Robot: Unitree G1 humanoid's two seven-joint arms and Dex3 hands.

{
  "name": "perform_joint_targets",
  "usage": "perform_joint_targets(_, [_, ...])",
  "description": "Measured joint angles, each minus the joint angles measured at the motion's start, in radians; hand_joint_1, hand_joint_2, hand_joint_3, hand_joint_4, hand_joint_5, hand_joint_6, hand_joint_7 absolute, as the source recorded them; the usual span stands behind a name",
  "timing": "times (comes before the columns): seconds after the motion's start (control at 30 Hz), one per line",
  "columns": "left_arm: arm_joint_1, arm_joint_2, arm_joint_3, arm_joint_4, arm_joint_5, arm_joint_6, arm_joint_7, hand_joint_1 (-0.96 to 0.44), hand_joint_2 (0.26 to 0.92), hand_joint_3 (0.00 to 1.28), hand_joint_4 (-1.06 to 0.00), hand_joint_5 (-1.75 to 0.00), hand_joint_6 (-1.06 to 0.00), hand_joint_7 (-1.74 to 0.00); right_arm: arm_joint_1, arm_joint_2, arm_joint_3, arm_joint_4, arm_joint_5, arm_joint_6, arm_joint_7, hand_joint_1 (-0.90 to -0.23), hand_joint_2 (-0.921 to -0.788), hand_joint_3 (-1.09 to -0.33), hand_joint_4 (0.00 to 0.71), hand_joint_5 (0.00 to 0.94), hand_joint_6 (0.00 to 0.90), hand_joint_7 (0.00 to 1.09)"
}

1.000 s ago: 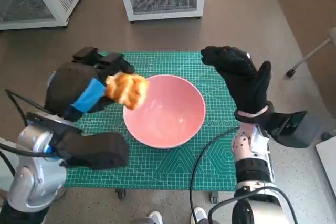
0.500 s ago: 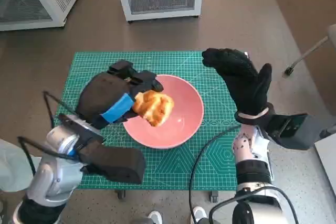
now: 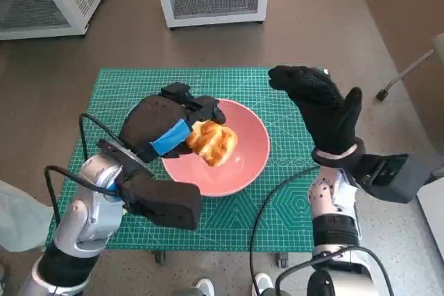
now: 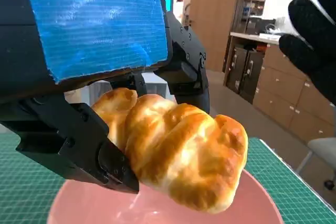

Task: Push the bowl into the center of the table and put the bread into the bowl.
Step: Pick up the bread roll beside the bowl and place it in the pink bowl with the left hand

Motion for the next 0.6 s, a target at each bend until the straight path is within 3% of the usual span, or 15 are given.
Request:
perform_joint_targets(0.13, [0.000,-0.006,0.000,0.003,0.000,0.006,-0.007,0.00,0.921,0.16,-0.54,-1.26,-0.56,-1.29,0.009,0.000,0.001,-0.011,0.000,0.004,-0.006,-0.595,-0.921,-0.628,0.241,0.000,0.367,0.00])
perform_joint_targets(0.3, [0.000,-0.008,0.000,0.003,0.000,0.013,-0.014,0.00,0.921,0.18,-0.51,-1.28,-0.54,-1.32,0.017,0.000,0.002,-0.017,0.000,0.009,-0.010,-0.595,-0.921,-0.629,0.241,0.000,0.367,0.00])
perform_joint_targets(0.33, [0.000,-0.008,0.000,0.002,0.001,0.016,-0.016,-0.01,0.855,0.15,-0.35,-0.88,-0.39,-1.00,0.018,0.000,0.003,-0.017,0.000,0.009,-0.011,-0.596,-0.921,-0.629,0.239,0.000,0.366,0.00])
perform_joint_targets(0.37, [0.001,-0.009,0.000,-0.007,0.003,0.039,-0.038,-0.04,0.820,0.11,-0.26,-0.57,-0.34,-0.69,0.018,0.000,0.003,-0.018,0.000,0.009,-0.012,-0.596,-0.921,-0.630,0.238,0.000,0.365,0.00])
perform_joint_targets(0.43, [0.002,-0.011,-0.002,-0.036,0.010,0.104,-0.100,-0.07,0.796,0.06,-0.18,-0.29,-0.30,-0.38,0.018,0.000,0.004,-0.019,0.000,0.009,-0.016,-0.597,-0.921,-0.631,0.236,0.000,0.364,0.00])
perform_joint_targets(0.47, [0.003,-0.011,-0.003,-0.053,0.013,0.138,-0.133,-0.09,0.786,0.05,-0.15,-0.19,-0.29,-0.26,0.018,0.000,0.005,-0.021,0.000,0.009,-0.018,-0.597,-0.921,-0.632,0.235,0.000,0.363,0.00])
perform_joint_targets(0.6, [0.008,-0.011,-0.004,-0.105,0.024,0.230,-0.217,-0.13,0.774,0.02,-0.07,-0.05,-0.25,-0.09,0.020,0.000,0.007,-0.026,-0.001,0.009,-0.025,-0.597,-0.921,-0.632,0.234,0.000,0.362,0.00])
